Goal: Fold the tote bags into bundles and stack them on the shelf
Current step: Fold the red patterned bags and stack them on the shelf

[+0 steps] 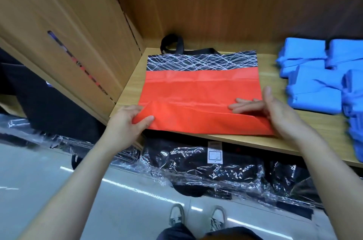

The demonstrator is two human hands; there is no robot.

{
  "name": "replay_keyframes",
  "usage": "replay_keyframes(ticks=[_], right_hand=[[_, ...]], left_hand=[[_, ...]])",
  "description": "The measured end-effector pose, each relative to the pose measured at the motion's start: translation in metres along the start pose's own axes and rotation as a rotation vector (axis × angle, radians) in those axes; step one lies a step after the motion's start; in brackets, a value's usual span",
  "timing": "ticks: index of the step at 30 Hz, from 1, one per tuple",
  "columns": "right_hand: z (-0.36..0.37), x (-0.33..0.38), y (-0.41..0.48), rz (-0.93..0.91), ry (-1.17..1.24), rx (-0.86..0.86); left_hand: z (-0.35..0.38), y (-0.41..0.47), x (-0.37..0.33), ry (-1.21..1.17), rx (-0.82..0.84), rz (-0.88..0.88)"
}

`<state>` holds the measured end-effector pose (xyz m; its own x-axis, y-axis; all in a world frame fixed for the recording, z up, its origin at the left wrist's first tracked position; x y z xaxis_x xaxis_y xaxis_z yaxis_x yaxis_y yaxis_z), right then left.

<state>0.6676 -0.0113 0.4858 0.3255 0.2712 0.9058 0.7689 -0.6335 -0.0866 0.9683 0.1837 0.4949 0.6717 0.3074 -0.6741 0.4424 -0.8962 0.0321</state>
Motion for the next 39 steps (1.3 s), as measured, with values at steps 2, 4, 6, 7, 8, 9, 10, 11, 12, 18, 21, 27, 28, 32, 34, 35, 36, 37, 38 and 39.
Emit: replay_keyframes(ticks=[2, 4, 6, 7, 8, 9, 10, 11, 12, 18, 21, 27, 28, 32, 34, 35, 36, 37, 38, 39], right_hand=[[0.000, 0.009, -0.009, 0.045, -0.023, 0.052], [0.008, 0.011, -0.017, 0.104, -0.122, 0.036], [0.019, 0.003, -0.023, 0.117, -0.148, -0.145], [0.024, -0.002, -0.024, 0.100, -0.195, -0.236], [0.027, -0.004, -0.025, 0.079, -0.270, -0.303], [0.031, -0.007, -0.026, 0.058, -0.344, -0.350], [0.034, -0.009, -0.028, 0.035, -0.409, -0.387], [0.037, -0.010, -0.028, 0.012, -0.457, -0.411], [0.039, -0.011, -0.029, -0.003, -0.496, -0.425], [0.039, -0.004, -0.028, 0.055, -0.716, -0.457], [0.041, 0.001, -0.027, 0.064, -0.840, -0.490], [0.036, 0.009, -0.024, 0.128, -0.943, -0.444], [0.035, 0.009, -0.025, 0.109, -0.947, -0.434], [0.035, 0.007, -0.028, -0.023, -0.969, -0.434], [0.035, 0.000, -0.032, -0.071, -1.014, -0.310], [0.034, -0.005, -0.036, -0.055, -1.021, -0.211], [0.032, -0.008, -0.039, -0.031, -1.033, -0.133], [0.030, -0.010, -0.042, -0.028, -1.052, -0.083], [0.026, -0.010, -0.044, -0.039, -1.065, -0.048], [0.023, -0.010, -0.046, -0.053, -1.051, -0.034]], left_hand=[[0.011, 0.003, 0.002, 0.152, -0.110, 0.012], [0.017, 0.006, 0.006, 0.182, -0.164, 0.014], [0.018, 0.005, 0.008, 0.179, -0.194, 0.035], [0.019, 0.004, 0.008, 0.172, -0.203, 0.049], [0.019, 0.004, 0.007, 0.153, -0.210, 0.051], [0.018, 0.003, 0.005, 0.113, -0.213, 0.043], [0.016, 0.003, 0.003, 0.062, -0.204, 0.037], [0.015, 0.002, 0.003, 0.017, -0.179, 0.049], [0.013, 0.002, 0.004, -0.005, -0.148, 0.089], [0.008, 0.003, 0.015, 0.018, -0.055, 0.202], [0.009, 0.006, 0.015, 0.047, -0.058, 0.195], [0.001, 0.004, 0.020, 0.369, 0.080, 0.311], [0.001, 0.002, 0.022, 0.467, 0.086, 0.367], [0.007, 0.004, 0.033, 0.551, 0.163, 0.506], [0.006, 0.006, 0.039, 0.516, 0.215, 0.491], [0.005, 0.008, 0.041, 0.514, 0.231, 0.487], [0.003, 0.010, 0.042, 0.504, 0.243, 0.486], [-0.001, 0.011, 0.041, 0.469, 0.257, 0.481], [-0.004, 0.013, 0.039, 0.416, 0.263, 0.467], [-0.009, 0.015, 0.038, 0.350, 0.264, 0.444]])
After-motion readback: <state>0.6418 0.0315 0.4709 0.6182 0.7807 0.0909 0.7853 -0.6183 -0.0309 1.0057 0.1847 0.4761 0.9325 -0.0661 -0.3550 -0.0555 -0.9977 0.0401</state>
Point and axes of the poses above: each hand's wrist, its own y-axis towards the middle knuckle, its own z-axis out of the palm, x = y × z, the point moved 1 cm from there along y, towards the middle knuckle, and after that the axes turned 6 degrees about -y, right-handed, at the moved point
